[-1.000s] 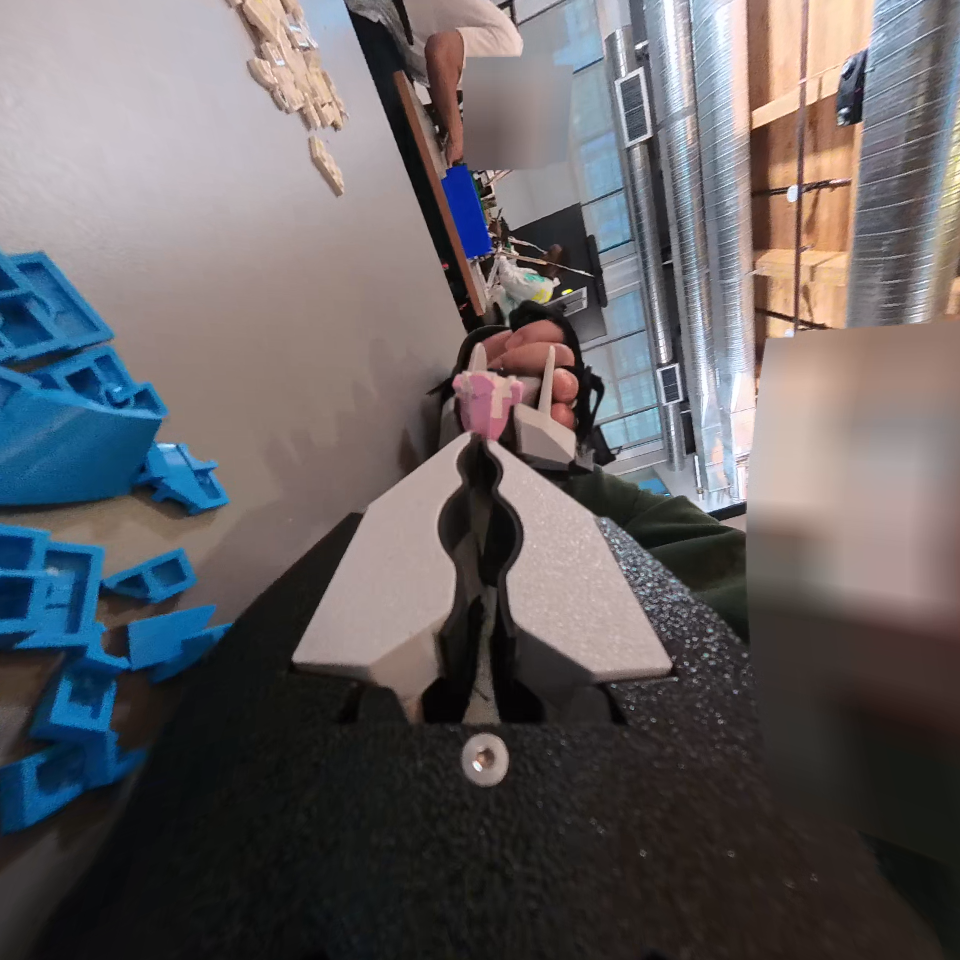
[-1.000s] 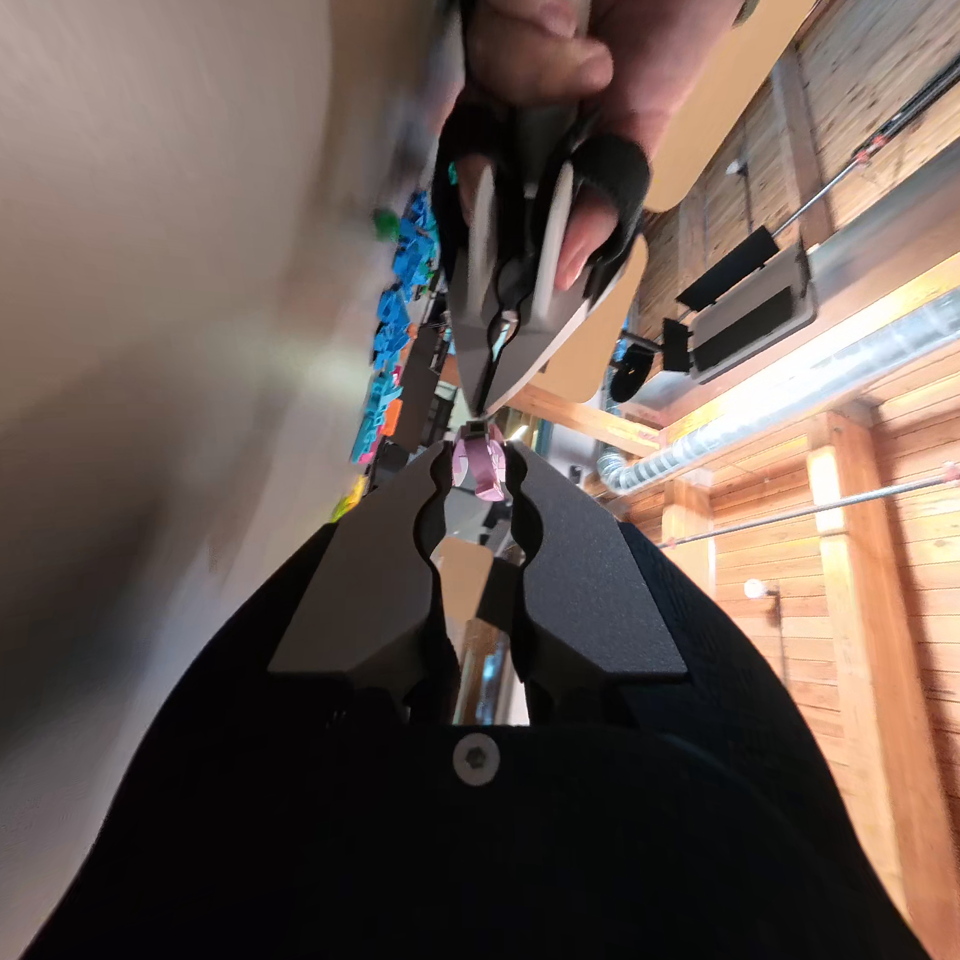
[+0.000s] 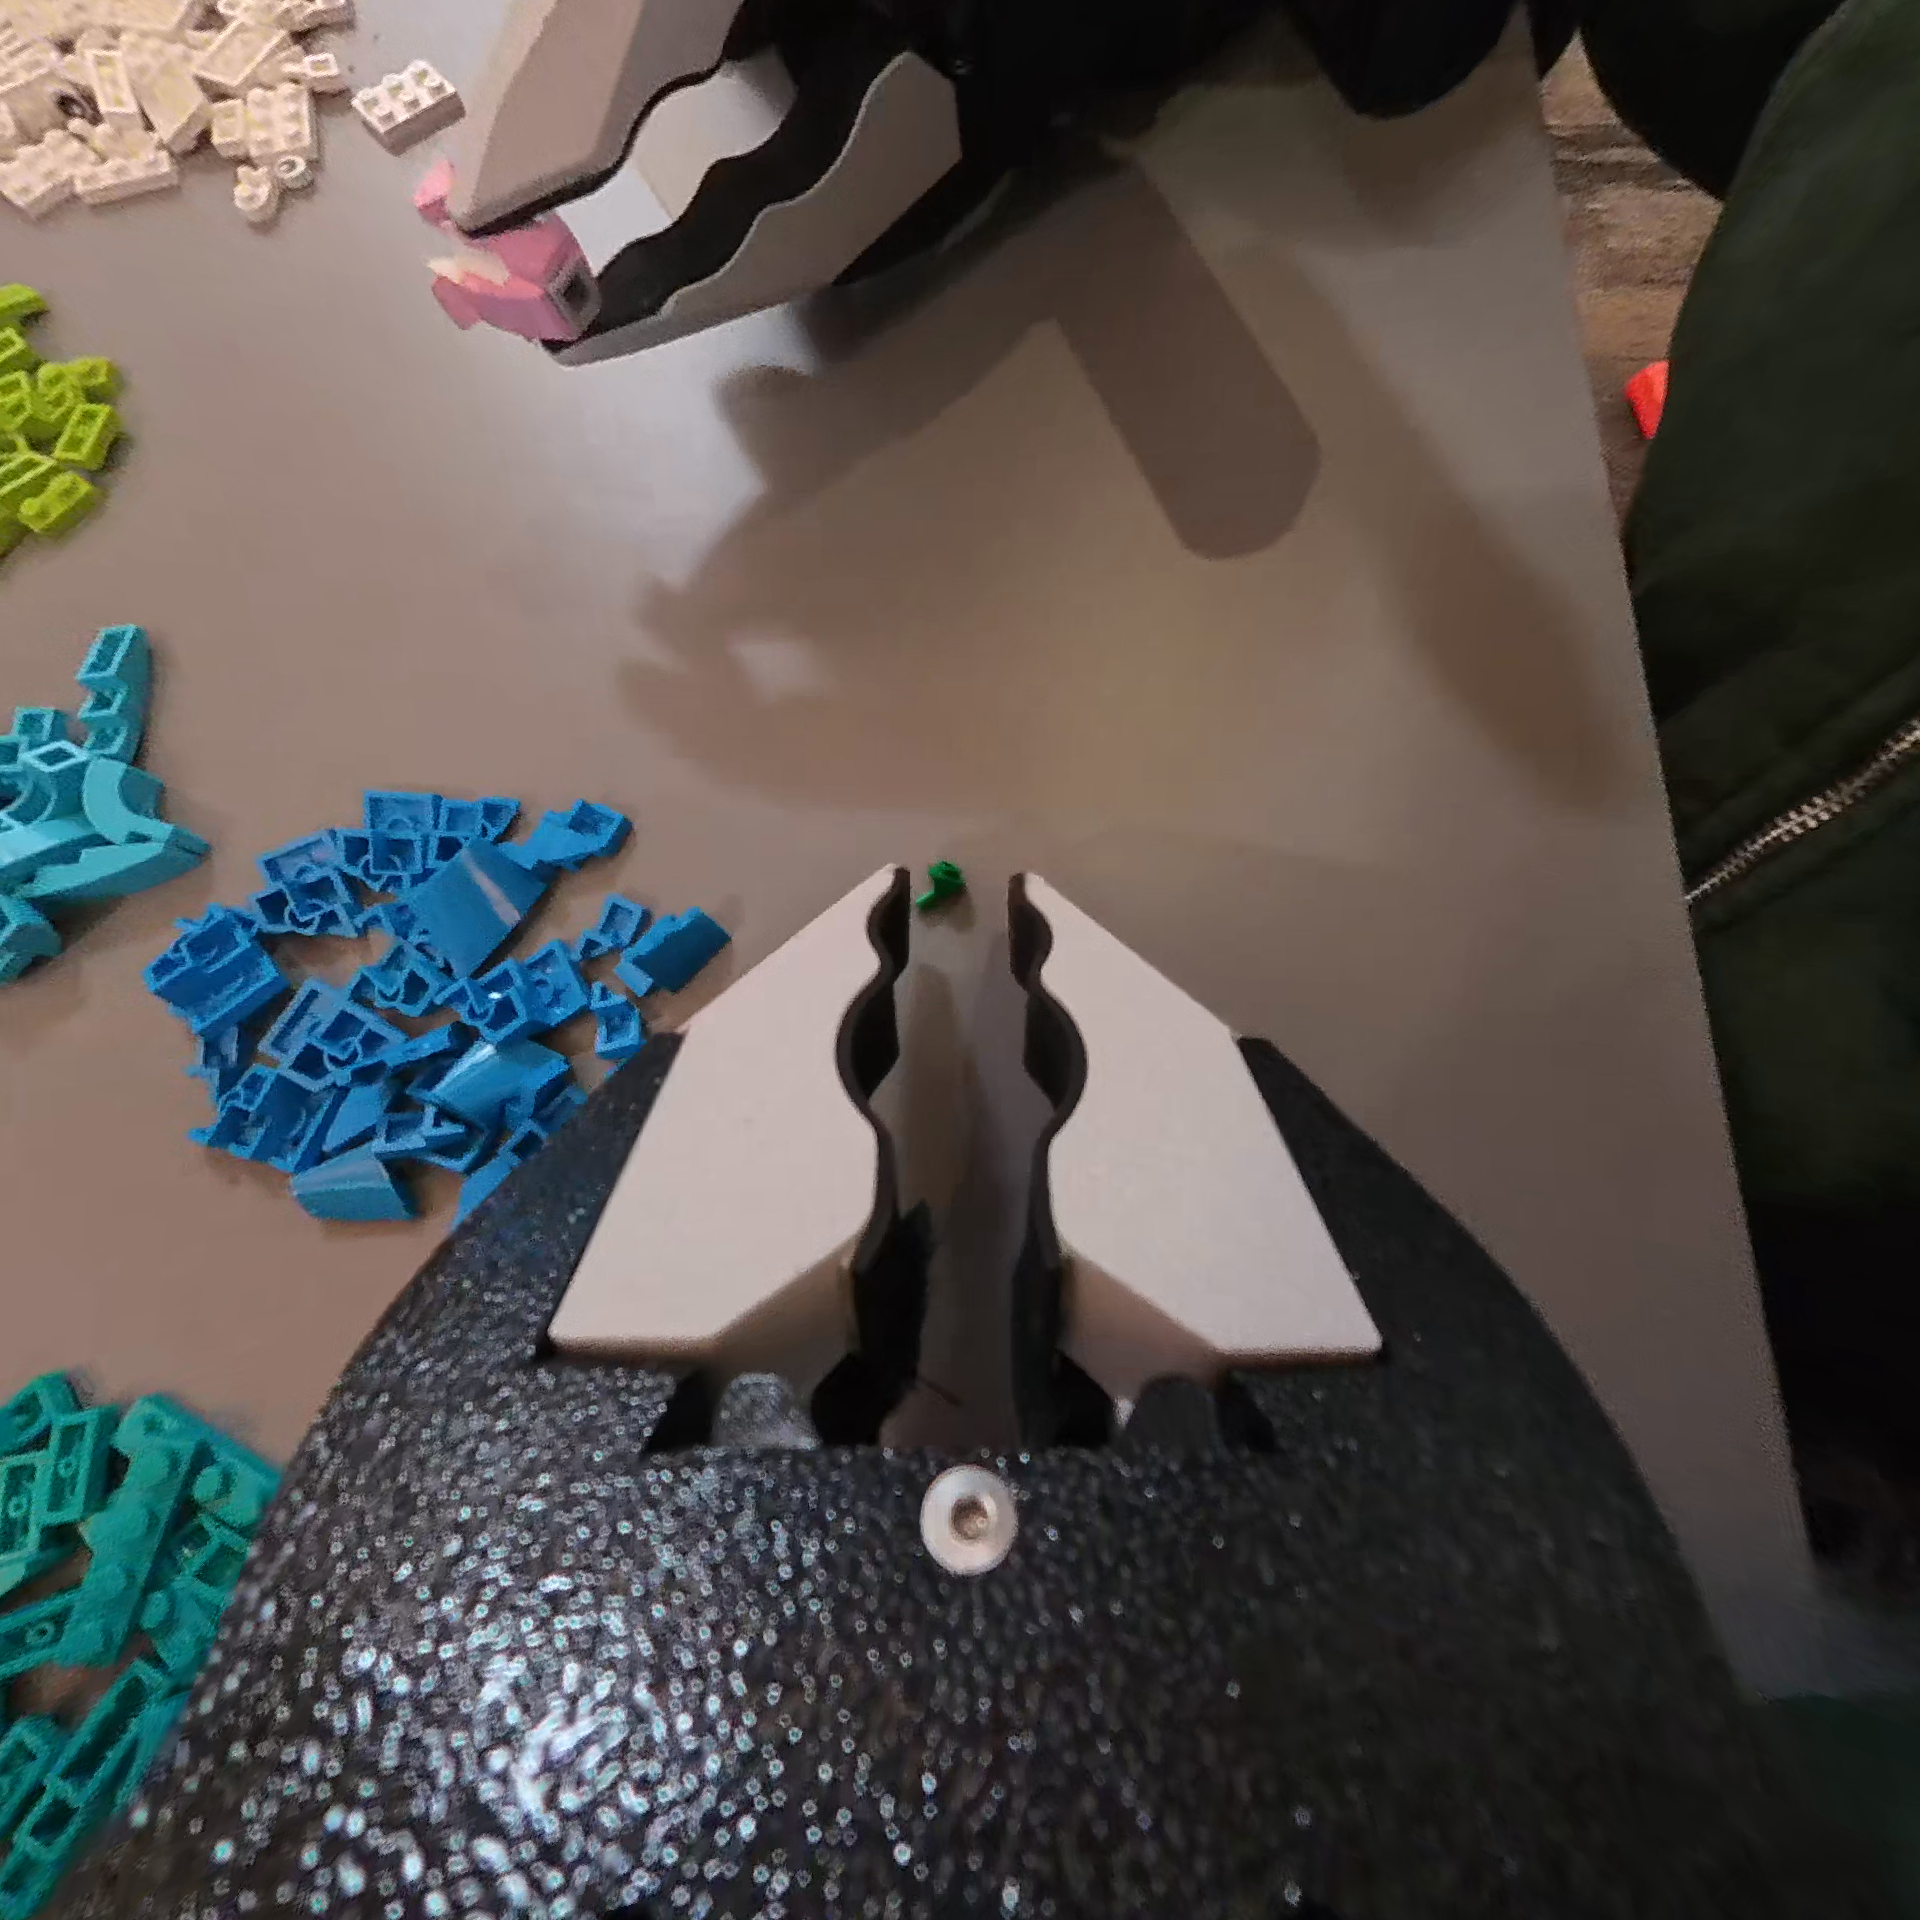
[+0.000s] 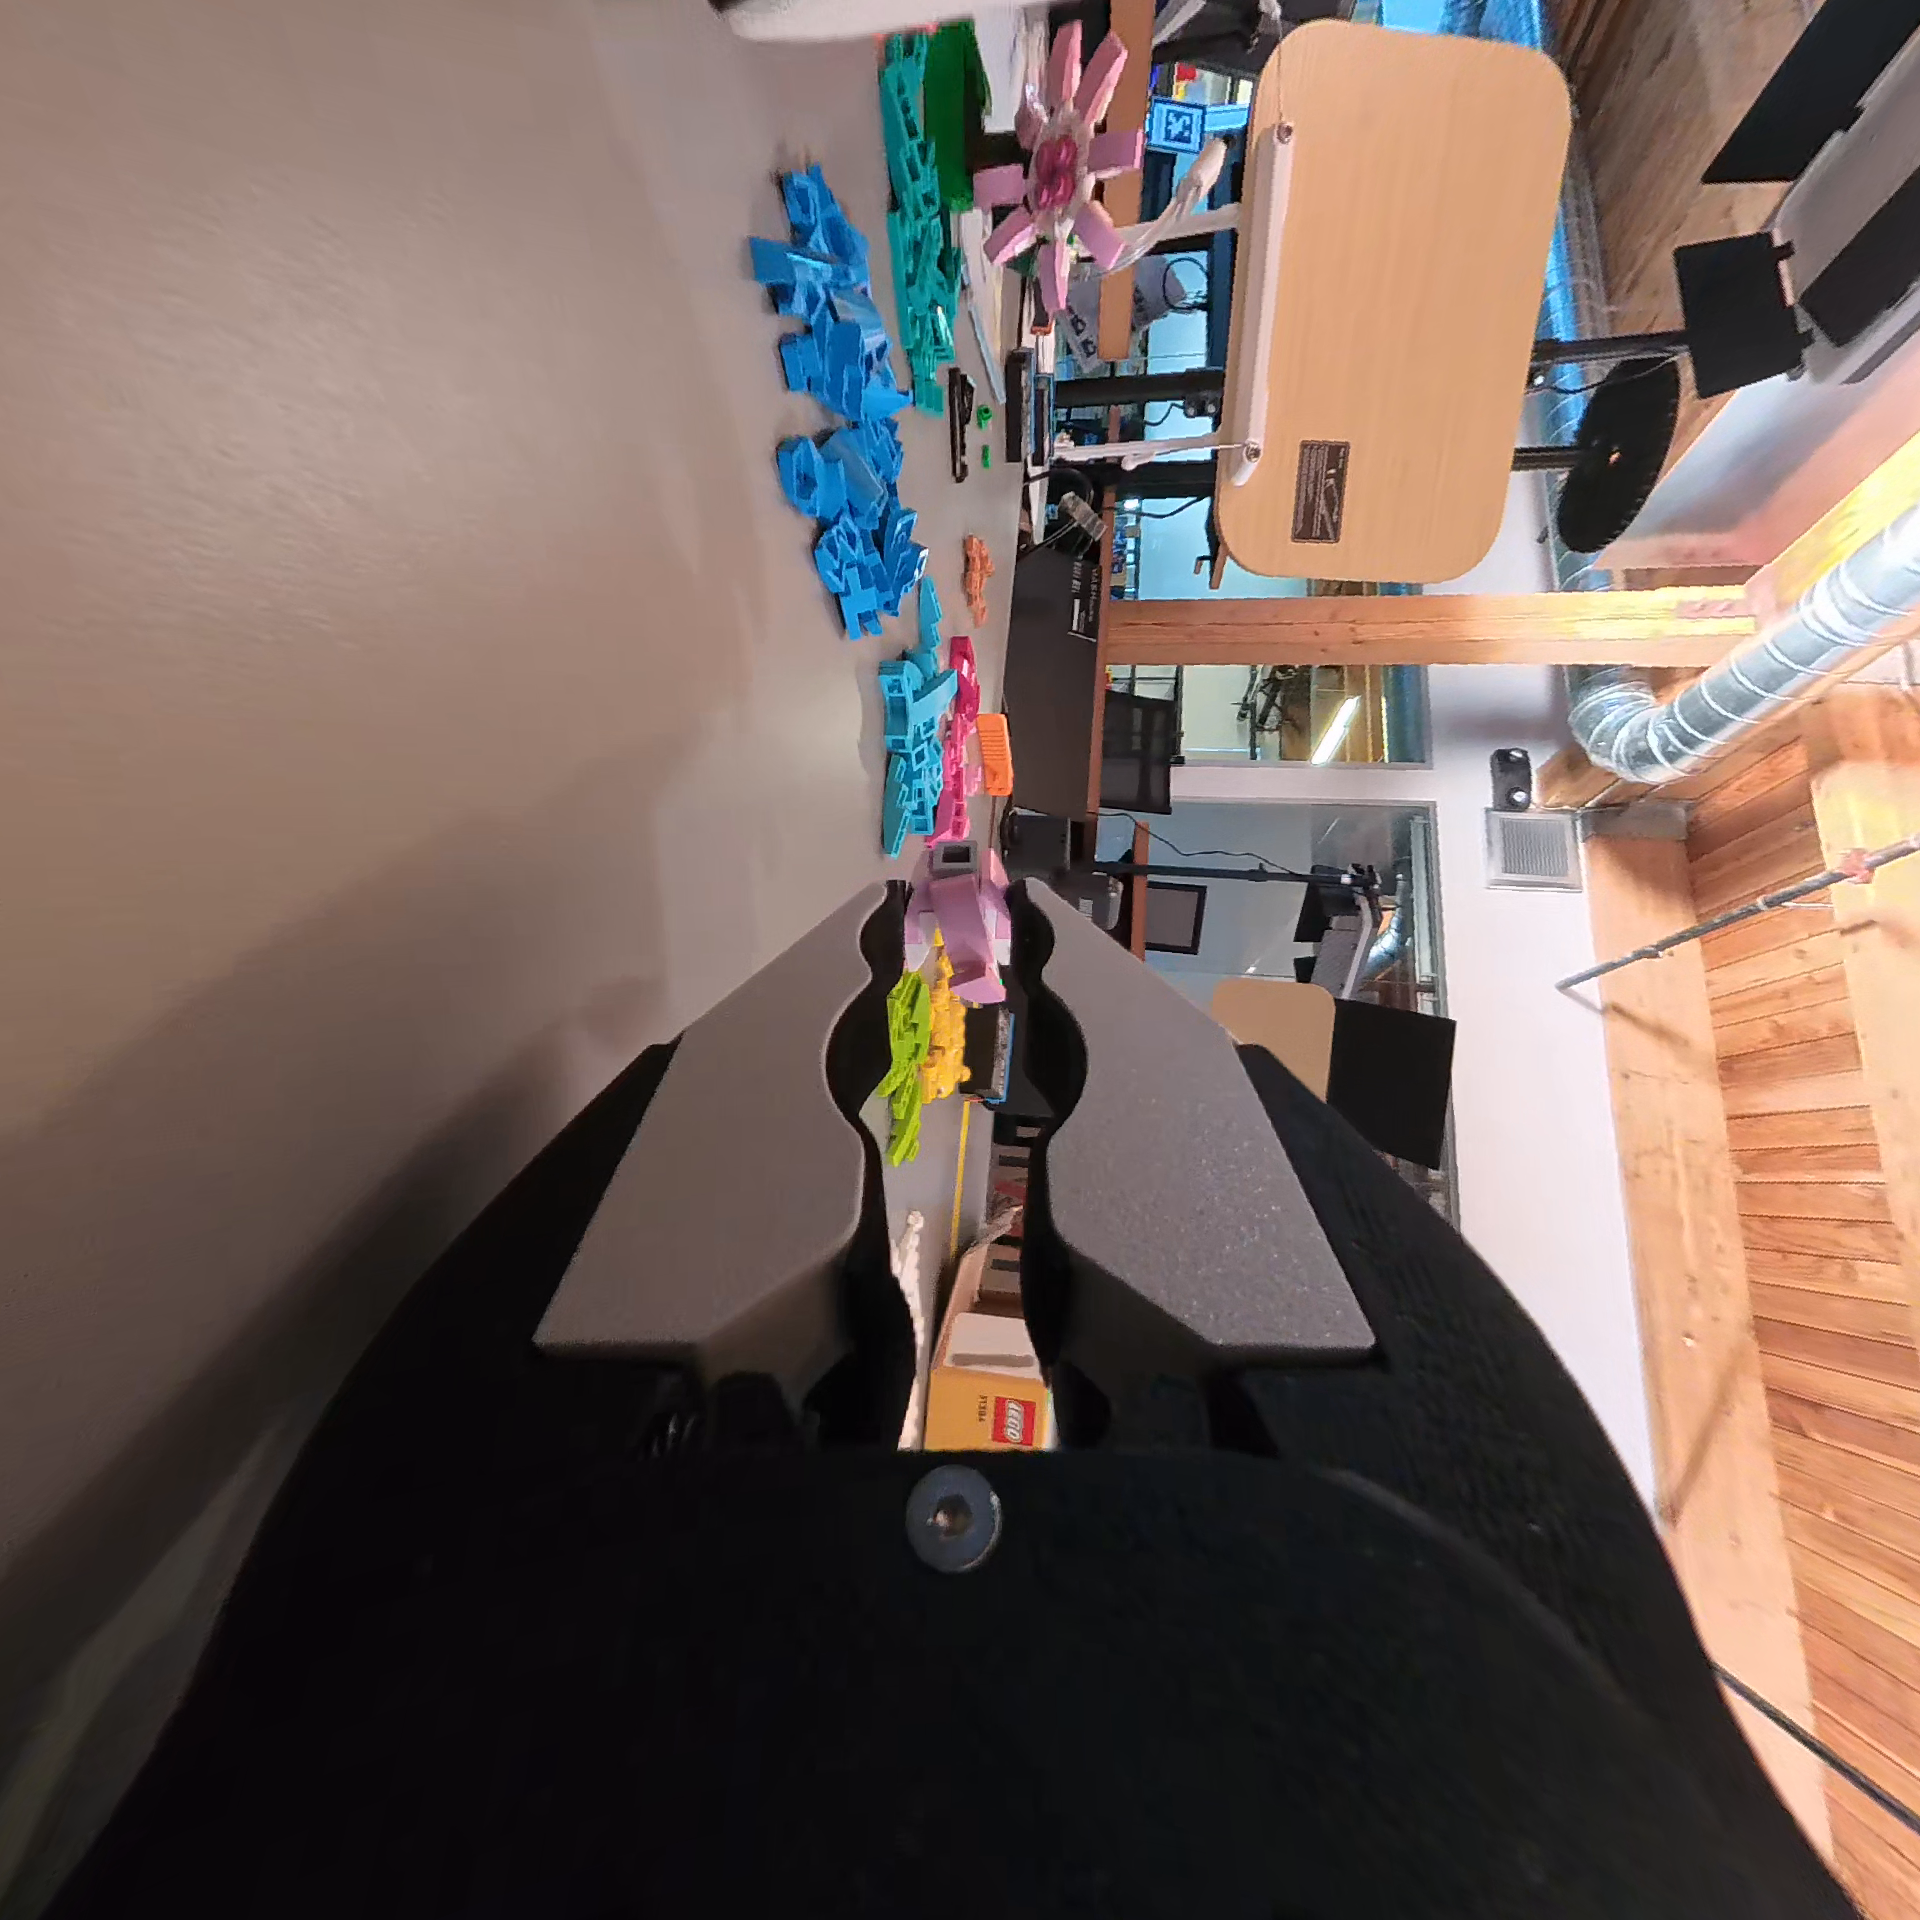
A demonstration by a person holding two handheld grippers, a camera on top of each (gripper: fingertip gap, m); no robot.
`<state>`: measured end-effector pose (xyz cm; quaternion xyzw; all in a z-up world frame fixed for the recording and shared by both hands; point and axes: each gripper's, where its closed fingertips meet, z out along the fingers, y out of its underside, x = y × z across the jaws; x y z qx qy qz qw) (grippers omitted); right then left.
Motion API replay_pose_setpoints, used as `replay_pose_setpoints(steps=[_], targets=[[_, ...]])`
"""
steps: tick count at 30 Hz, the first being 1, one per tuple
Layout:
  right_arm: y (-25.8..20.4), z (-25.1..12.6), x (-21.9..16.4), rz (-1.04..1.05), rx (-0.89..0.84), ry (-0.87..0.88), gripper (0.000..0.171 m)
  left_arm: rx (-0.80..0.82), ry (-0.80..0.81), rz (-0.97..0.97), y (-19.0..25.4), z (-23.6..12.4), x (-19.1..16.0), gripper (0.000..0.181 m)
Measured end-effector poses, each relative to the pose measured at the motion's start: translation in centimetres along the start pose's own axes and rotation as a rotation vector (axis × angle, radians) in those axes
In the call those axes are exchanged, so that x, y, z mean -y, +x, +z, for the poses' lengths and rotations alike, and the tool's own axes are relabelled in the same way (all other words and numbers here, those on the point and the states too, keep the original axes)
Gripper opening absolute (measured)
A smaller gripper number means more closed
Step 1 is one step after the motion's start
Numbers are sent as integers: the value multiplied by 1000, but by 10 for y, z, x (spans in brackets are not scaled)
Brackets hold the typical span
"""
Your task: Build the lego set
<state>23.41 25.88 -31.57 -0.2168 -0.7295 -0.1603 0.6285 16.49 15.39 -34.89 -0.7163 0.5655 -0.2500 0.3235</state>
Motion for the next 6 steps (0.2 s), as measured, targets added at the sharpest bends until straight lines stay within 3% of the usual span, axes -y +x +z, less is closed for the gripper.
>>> replay_pose_setpoints(steps=[6], targets=[[-3,1,-2,18,20,-9,18,-45,11,22,-2,3,-2,10]])
